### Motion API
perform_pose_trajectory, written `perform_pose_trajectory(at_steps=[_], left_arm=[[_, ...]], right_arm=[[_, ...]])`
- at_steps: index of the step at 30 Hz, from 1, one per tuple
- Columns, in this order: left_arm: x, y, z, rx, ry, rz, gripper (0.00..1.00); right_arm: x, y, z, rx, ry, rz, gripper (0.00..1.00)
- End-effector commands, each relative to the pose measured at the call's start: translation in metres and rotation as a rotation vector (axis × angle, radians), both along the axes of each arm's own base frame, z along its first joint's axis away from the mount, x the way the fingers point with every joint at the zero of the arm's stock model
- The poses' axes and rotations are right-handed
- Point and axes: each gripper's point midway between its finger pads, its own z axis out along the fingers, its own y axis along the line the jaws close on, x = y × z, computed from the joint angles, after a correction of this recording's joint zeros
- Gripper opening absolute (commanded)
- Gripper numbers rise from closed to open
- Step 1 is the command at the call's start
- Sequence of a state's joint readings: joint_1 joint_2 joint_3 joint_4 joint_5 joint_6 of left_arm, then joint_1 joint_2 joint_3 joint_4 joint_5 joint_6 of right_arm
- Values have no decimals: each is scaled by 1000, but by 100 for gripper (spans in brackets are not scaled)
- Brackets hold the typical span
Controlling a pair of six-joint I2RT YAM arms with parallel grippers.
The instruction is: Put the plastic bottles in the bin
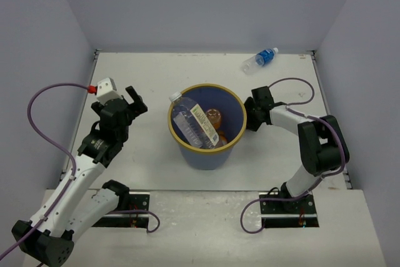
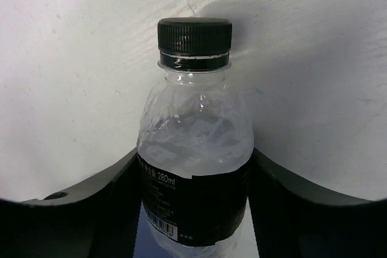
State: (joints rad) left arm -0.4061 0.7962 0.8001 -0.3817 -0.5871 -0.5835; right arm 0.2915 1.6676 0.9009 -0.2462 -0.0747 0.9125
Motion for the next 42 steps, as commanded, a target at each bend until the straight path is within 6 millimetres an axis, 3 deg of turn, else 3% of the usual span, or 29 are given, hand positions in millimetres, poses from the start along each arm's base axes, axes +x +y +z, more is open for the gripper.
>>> perform_pose_trajectory(at_steps=[1, 3, 8, 11, 15, 17, 19, 21, 24, 27, 30, 36, 39, 42], left_arm=[[3, 2, 13, -10, -53, 10, 100], [3, 2, 13, -9, -51, 8, 100], [3, 1, 13, -14, -53, 5, 100], [3, 1, 13, -15, -53, 2, 100], [3, -1, 13, -17, -51, -8, 100], [3, -1, 14, -19, -52, -10, 100], [3, -2, 14, -21, -53, -13, 100], [3, -5, 14, -27, -55, -29, 100], [5, -9, 14, -32, -55, -52, 100], [6, -11, 13, -32, -52, -57, 100], [6, -12, 12, -30, -48, -66, 100], [10, -19, 10, -36, -49, -96, 100], [12, -24, 9, -32, -34, -116, 100], [12, -21, 7, -25, -24, -102, 100]], right_arm=[[-6, -12, -2, -104, -11, -35, 41], [-8, -18, 2, -132, -17, -50, 33], [-9, -32, 56, -173, -167, -55, 24], [-9, -42, 105, -202, -296, -43, 24], [-16, -60, 191, -258, -485, -37, 24], [-22, -56, 242, -224, -631, 15, 25], [-27, -43, 277, -163, -750, 84, 28], [-48, -28, 326, -101, -929, 209, 28], [-78, 1, 367, 16, -1073, 405, 29], [-101, 24, 387, 91, -1149, 568, 31], [-113, 41, 390, 115, -1162, 668, 33], [-126, 82, 379, 106, -1158, 873, 33], [-133, 100, 368, 99, -1122, 965, 43], [-128, 104, 348, 52, -1084, 978, 52]])
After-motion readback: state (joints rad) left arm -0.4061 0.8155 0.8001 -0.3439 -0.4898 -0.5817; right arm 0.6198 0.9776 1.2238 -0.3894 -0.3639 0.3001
